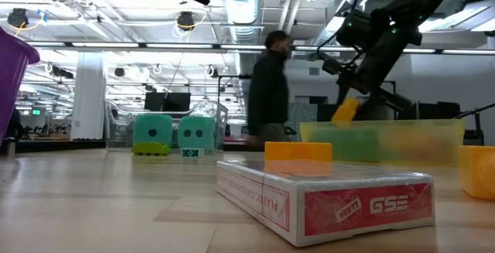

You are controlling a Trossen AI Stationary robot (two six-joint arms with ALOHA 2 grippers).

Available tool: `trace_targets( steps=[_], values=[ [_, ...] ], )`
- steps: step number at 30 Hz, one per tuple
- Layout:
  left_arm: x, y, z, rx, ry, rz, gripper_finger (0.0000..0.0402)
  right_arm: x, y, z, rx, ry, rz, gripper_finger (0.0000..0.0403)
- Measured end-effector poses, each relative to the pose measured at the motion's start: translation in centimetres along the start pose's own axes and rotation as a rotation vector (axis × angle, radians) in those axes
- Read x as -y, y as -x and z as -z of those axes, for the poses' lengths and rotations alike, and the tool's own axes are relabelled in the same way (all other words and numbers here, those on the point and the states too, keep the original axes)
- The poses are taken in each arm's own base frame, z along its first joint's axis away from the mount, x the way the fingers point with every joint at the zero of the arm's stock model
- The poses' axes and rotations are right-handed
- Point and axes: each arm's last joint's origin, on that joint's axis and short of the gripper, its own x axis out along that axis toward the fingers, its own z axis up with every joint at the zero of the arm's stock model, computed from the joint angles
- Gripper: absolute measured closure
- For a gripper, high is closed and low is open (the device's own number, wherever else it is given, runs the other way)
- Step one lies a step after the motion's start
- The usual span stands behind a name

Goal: Pick & Place Toys
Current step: Put the yellow game piece into the yellow bin, then put the light blue game piece into the yellow bin

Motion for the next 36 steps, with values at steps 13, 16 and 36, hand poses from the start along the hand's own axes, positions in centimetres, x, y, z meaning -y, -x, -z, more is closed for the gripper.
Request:
trace_targets(
  steps=[13,16,36],
  values=[
    [0.0,0.0,0.0,0.001,0.028,0.0,0.0101,-0.3,0.0,-0.6,0.032,-0.041,-0.054,0.0239],
    [0.0,0.0,0.0,0.001,0.028,0.0,0.0101,-0.5,0.0,-0.6,0.039,-0.049,-0.067,0.0245],
    [0.0,0.0,0.0,0.001,0.053,0.001,0.01,0.2,0.0,-1.1,0.065,-0.06,-0.017,0.0167]
  ],
)
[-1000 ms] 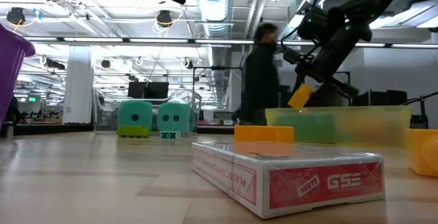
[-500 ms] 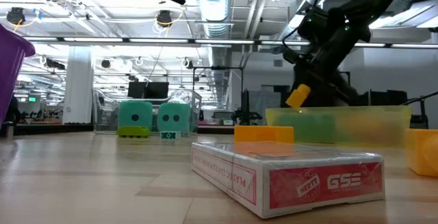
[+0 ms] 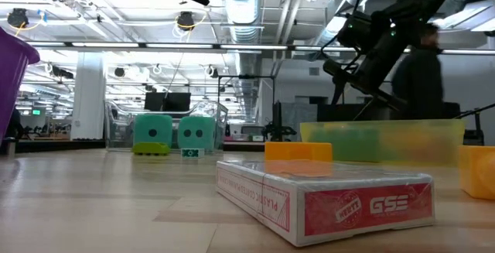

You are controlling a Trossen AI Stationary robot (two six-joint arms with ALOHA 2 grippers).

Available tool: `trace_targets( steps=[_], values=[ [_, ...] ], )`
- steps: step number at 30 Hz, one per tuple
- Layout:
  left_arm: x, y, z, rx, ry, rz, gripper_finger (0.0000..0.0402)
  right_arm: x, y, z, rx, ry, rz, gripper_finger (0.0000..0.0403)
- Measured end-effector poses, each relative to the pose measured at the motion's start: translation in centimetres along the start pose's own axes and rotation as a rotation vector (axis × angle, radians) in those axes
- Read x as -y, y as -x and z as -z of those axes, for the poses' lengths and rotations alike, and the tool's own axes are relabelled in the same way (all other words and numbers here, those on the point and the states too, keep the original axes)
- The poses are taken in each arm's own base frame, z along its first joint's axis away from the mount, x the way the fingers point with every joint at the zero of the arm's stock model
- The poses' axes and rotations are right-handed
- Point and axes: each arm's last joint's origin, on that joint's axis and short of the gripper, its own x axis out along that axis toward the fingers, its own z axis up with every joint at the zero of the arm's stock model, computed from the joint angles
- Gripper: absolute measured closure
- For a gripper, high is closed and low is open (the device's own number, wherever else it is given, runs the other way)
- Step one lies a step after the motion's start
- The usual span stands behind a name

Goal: Pick & Place Toys
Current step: Put the light blue game piece into the yellow bin

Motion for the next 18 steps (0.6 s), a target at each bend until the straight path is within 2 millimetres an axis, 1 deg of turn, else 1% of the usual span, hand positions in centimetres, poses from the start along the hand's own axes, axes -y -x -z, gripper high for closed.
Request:
trace_targets(
  steps=[4,9,12,14,18],
  values=[
    [0.0,0.0,0.0,0.0,0.0,0.0,0.01,-0.2,0.1,-0.1,0.02,0.017,-0.016,0.0157],
    [0.0,0.0,0.0,0.0,0.0,0.0,0.01,-0.8,1.1,-0.2,0.054,0.037,-0.091,0.0156],
    [0.0,0.0,0.0,0.0,0.0,0.0,0.01,-1.2,2.5,0.0,0.075,0.065,-0.161,0.0155],
    [0.0,0.0,0.0,0.0,0.0,0.0,0.01,-1.5,3.8,0.2,0.092,0.113,-0.219,0.0155],
    [0.0,0.0,0.0,0.0,0.0,0.0,0.01,-2.1,6.8,1.2,0.127,0.233,-0.36,0.0155]
  ],
)
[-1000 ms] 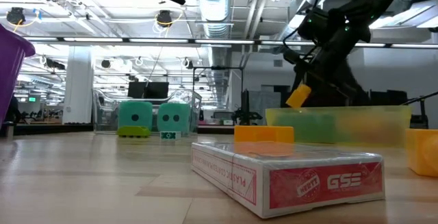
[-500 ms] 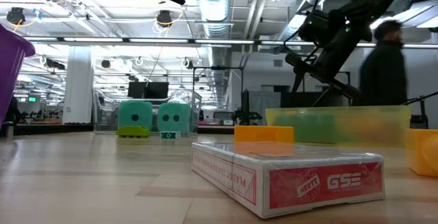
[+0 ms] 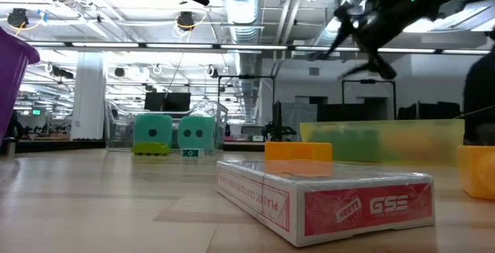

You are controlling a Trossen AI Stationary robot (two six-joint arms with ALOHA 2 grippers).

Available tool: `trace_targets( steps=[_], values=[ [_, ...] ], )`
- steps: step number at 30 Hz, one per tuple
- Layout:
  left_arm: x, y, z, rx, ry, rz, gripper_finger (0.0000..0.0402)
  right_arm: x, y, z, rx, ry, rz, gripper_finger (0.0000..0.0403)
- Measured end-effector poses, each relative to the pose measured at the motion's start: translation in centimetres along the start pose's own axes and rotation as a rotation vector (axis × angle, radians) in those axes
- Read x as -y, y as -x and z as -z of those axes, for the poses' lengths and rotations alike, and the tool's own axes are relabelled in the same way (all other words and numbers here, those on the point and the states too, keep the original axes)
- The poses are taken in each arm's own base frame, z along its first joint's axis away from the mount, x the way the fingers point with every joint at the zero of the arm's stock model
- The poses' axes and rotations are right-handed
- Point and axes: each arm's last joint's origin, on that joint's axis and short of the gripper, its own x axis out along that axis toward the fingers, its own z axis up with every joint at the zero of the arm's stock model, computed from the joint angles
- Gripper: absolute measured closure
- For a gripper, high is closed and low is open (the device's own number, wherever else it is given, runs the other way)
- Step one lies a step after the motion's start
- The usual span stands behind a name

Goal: Pick & Place Toys
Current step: Put the light blue game piece into the yellow bin

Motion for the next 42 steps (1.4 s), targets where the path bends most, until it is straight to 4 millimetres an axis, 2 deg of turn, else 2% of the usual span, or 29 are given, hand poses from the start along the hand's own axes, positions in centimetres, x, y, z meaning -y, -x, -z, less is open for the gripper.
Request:
trace_targets(
  steps=[4,8,13,17,22,26,32,37,42],
  values=[
    [0.0,0.0,0.0,0.0,0.011,0.0,0.01,-1.2,2.9,0.6,0.021,0.059,-0.125,0.0155],
    [-0.1,0.0,0.2,-0.022,0.135,0.001,0.01,-1.8,5.2,1.1,0.038,0.103,-0.22,0.0155],
    [-0.2,0.0,1.0,-0.115,0.316,-0.001,0.01,-2.2,7.1,1.4,0.051,0.117,-0.297,0.0155],
    [0.1,-0.7,2.1,-0.215,0.465,-0.04,0.01,-2.3,7.8,1.6,0.052,0.123,-0.328,0.0155],
    [2.4,-3.7,3.3,-0.274,0.61,-0.063,0.01,-2.4,8.1,1.8,0.048,0.128,-0.342,0.0156],
    [4.0,-6.5,5.4,-0.349,0.685,-0.151,0.01,-2.3,8.1,1.8,0.046,0.127,-0.342,0.0156],
    [4.0,-8.9,8.5,-0.317,0.706,-0.466,0.01,-2.4,8.1,1.8,0.036,0.12,-0.347,0.0156],
    [4.8,-11.8,10.5,-0.329,0.664,-0.524,0.01,-2.4,8.1,1.9,0.018,0.123,-0.353,0.0156],
    [5.0,-13.6,11.7,-0.336,0.697,-0.566,0.01,-2.4,8.1,1.9,0.012,0.121,-0.358,0.0156]
  ],
)
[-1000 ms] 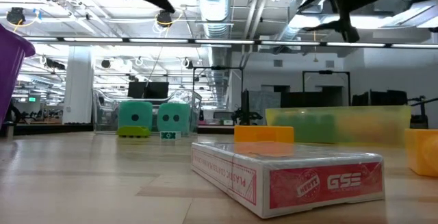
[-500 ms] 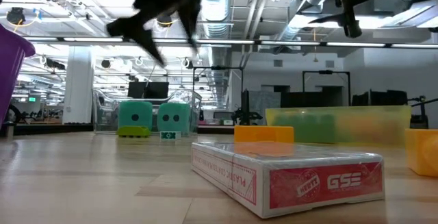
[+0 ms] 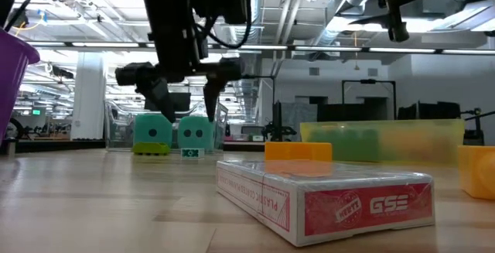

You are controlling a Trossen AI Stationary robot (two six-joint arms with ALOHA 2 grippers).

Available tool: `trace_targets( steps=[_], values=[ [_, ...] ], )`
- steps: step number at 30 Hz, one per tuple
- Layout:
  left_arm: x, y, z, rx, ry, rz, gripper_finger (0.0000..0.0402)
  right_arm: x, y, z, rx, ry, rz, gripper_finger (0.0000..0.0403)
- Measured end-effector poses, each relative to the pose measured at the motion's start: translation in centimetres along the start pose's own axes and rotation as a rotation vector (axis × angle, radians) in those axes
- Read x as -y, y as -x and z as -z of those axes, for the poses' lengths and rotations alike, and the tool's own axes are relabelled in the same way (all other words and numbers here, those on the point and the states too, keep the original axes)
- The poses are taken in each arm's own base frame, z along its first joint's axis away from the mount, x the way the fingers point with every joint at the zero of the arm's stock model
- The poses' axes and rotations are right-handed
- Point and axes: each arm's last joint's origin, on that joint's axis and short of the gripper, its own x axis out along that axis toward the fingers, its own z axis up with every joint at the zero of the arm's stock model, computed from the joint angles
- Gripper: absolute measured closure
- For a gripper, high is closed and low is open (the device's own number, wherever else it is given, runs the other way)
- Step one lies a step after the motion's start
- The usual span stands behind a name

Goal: Pick & Place Toys
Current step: Put the light blue game piece into the yellow bin

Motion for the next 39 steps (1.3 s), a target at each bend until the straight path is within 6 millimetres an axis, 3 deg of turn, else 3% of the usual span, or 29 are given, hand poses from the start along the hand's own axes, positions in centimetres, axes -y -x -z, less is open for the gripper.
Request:
trace_targets(
  steps=[11,18,39],
  values=[
    [0.1,-2.5,-2.0,0.02,0.069,-0.056,0.01,0.0,0.0,0.0,-0.016,0.0,-0.009,0.0156],
    [0.6,-4.6,-0.8,0.014,0.056,-0.088,0.01,-0.1,0.0,0.1,-0.035,0.004,-0.022,0.0156],
    [0.6,-7.6,0.9,0.034,0.057,-0.107,0.0107,-0.1,0.0,0.1,-0.049,-0.005,-0.025,0.0156]
  ],
)
